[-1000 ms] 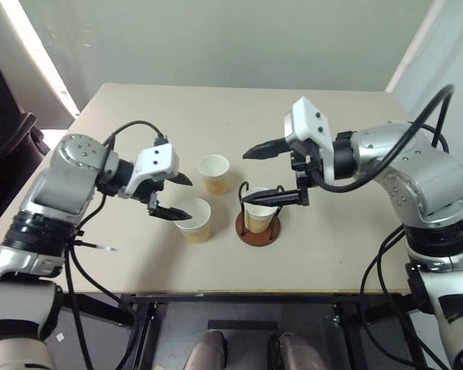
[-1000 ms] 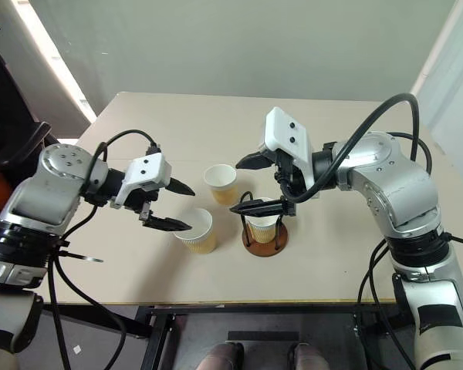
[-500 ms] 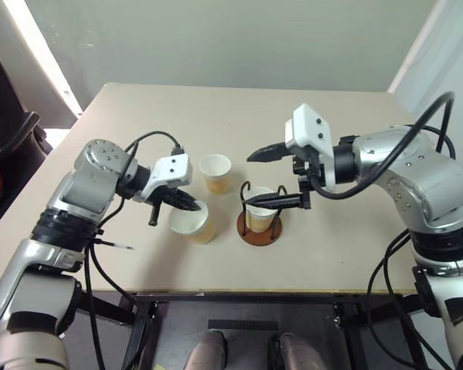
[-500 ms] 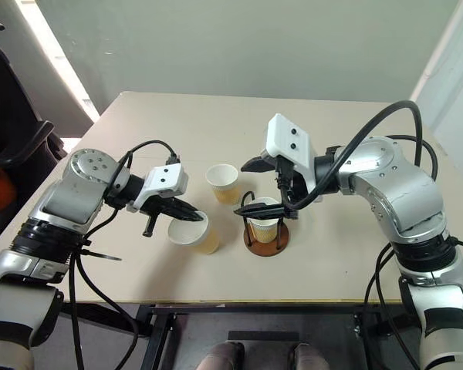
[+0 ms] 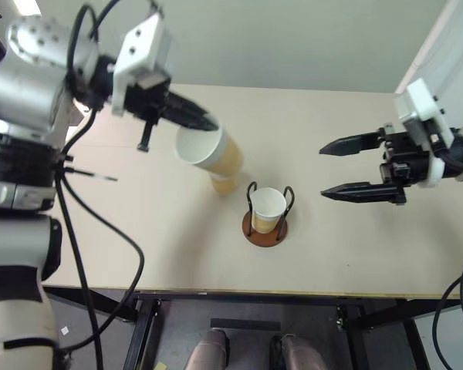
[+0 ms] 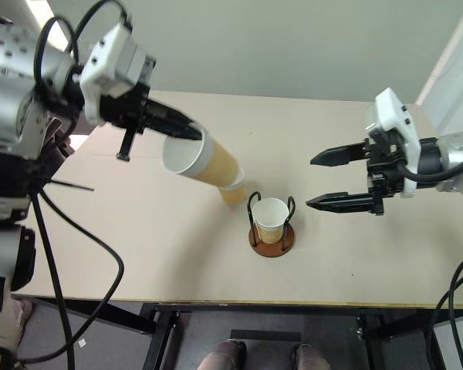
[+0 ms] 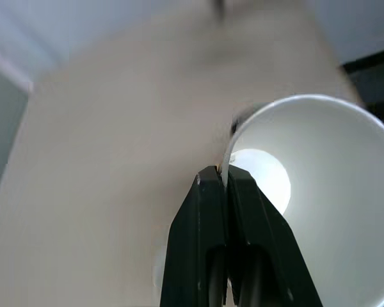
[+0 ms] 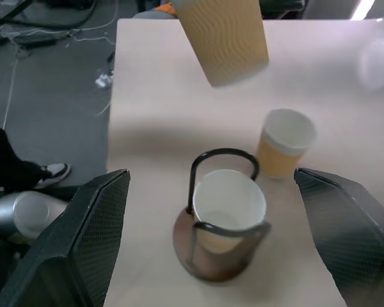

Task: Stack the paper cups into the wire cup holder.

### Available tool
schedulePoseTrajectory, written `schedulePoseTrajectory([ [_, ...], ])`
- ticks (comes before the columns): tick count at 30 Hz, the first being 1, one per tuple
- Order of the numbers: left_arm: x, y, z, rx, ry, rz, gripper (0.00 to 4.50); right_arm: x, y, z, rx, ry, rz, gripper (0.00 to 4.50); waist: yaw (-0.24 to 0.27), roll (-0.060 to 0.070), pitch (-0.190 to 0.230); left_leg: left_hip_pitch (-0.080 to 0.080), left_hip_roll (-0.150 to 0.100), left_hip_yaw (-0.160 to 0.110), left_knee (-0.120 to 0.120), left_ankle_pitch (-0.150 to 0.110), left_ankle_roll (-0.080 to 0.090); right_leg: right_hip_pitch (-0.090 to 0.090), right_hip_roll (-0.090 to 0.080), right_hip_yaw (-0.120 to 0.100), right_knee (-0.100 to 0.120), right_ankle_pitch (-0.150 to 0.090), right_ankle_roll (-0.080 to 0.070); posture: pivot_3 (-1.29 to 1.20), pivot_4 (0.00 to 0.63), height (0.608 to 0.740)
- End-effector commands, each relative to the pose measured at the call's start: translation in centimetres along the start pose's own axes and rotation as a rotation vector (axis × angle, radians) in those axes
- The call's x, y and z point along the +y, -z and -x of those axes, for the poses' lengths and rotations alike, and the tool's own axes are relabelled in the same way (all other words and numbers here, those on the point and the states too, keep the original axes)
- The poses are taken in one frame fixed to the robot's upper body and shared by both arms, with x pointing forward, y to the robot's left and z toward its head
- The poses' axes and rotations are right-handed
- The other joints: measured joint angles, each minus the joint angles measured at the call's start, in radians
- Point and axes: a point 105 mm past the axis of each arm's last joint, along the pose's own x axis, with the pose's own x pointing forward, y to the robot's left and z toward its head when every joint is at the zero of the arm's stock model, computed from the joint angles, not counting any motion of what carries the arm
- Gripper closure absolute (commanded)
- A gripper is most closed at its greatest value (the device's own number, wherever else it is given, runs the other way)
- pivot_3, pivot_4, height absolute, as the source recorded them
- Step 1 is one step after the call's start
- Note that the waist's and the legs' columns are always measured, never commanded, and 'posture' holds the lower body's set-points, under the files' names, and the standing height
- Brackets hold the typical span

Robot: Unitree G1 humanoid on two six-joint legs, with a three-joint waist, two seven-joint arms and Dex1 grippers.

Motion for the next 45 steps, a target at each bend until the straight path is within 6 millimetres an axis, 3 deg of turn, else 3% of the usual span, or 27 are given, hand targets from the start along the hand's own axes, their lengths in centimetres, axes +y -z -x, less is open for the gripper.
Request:
schedulePoseTrajectory([
  [1, -0.1, -0.5, -2.4, -0.001, 0.135, -0.023, 4.45, 0.0, -1.1, 0.9, -0.013, 0.031, 0.066, 0.21, 0.0, 0.001, 0.0, 0.0, 0.0, 0.0, 0.0, 0.0, 0.002, 0.0, 0.0, 0.0, 0.0, 0.001, 0.001, 0.0, 0.15, 0.74],
  [11, 1.0, 0.8, -8.0, 0.045, 0.264, -0.026, 4.45, 1.1, -0.6, 0.9, 0.012, 0.069, 0.06, 0.21, 0.006, 0.002, 0.001, -0.009, -0.001, 0.002, 0.016, 0.0, 0.002, 0.0, 0.0, 0.001, -0.002, 0.004, 0.012, 0.0, 0.15, 0.74],
  [25, 1.1, 1.4, -10.7, 0.051, 0.317, -0.01, 4.45, 1.6, -0.2, 1.1, 0.036, 0.112, 0.047, 0.21, 0.021, 0.003, 0.002, -0.017, -0.004, 0.012, 0.031, -0.009, 0.009, 0.0, -0.003, 0.007, -0.009, 0.004, 0.027, 0.0, 0.15, 0.74],
  [34, 0.1, 2.3, -11.7, 0.095, 0.374, -0.041, 4.45, 1.9, 0.1, 1.1, 0.042, 0.133, 0.04, 0.21, 0.019, 0.003, 0.002, -0.015, -0.005, 0.029, 0.035, -0.014, 0.021, 0.0, -0.002, 0.028, -0.015, 0.01, 0.04, 0.0, 0.15, 0.74],
  [45, 0.2, 2.8, -12.5, 0.125, 0.38, -0.055, 4.45, 2.0, 0.3, 1.0, 0.056, 0.138, 0.037, 0.21, 0.018, 0.003, 0.002, -0.015, -0.005, 0.033, 0.042, -0.018, 0.026, 0.001, -0.003, 0.031, -0.015, 0.01, 0.042, 0.0, 0.15, 0.74],
])
